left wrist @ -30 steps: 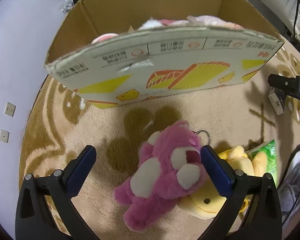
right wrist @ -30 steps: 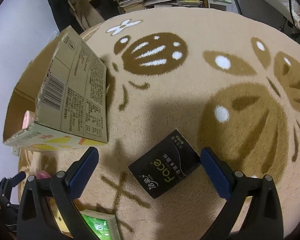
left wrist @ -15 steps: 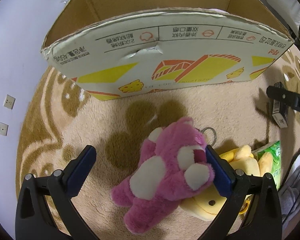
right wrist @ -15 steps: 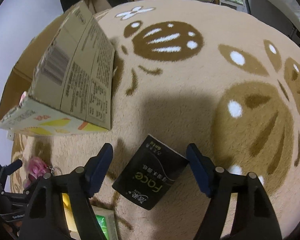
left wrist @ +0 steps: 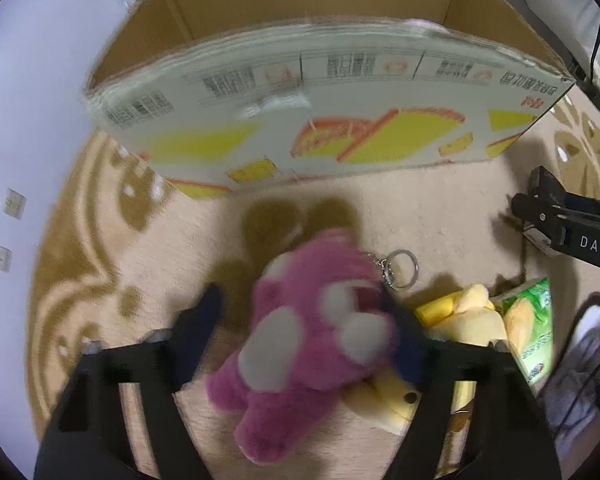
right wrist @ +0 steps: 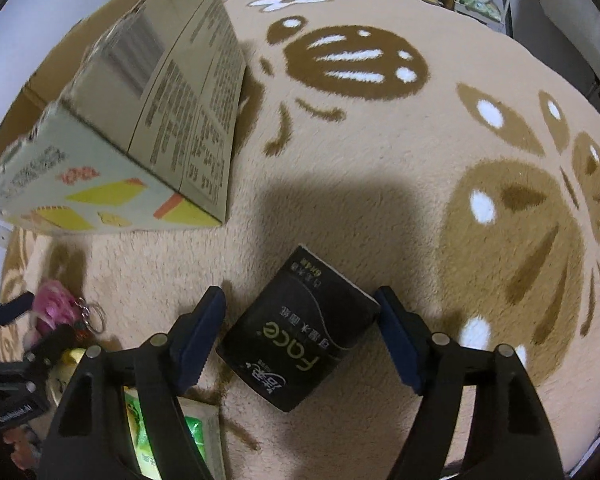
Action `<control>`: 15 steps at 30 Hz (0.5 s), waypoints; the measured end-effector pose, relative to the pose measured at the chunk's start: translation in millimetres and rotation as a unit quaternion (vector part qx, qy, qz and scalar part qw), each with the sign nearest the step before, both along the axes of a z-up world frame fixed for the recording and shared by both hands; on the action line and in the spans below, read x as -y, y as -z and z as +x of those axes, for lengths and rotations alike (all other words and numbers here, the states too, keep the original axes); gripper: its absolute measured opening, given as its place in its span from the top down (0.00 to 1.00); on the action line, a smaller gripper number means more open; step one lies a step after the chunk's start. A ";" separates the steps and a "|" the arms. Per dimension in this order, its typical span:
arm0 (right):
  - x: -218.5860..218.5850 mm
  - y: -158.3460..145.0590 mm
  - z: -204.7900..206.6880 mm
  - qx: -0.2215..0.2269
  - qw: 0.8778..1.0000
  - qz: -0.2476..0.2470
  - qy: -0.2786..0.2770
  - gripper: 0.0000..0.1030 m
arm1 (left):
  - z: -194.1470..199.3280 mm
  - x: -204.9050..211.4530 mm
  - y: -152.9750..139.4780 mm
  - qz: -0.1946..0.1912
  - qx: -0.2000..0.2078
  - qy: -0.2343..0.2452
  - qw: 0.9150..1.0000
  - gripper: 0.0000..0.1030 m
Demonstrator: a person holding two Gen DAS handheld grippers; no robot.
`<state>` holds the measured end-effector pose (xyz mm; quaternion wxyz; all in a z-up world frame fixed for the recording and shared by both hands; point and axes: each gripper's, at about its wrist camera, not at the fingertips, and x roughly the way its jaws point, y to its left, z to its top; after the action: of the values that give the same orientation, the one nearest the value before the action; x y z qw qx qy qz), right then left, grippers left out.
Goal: Organize soft objects
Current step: 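Grasp the pink bear plush with the left tool while the right tool grasps the black tissue pack, then carry the pink bear and black tissue pack into the box and open both tools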
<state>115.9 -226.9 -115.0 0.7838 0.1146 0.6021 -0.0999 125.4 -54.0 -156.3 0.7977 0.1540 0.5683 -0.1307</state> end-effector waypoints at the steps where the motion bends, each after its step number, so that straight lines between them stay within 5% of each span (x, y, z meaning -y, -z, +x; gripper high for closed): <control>1: -5.6 1.6 -1.9 -0.001 1.000 -0.004 -0.002 0.26 | -0.3 -0.4 -1.4 0.009 0.006 -0.002 1.000 0.55; 15: -38.8 -36.1 -14.3 0.060 0.997 0.012 -0.043 0.37 | -7.7 -24.4 -31.6 -0.019 0.059 -0.053 0.997 0.64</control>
<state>101.6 -188.1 -78.9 0.8208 0.1039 0.5593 -0.0524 117.7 -29.6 -124.7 0.8384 0.1154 0.5251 -0.0898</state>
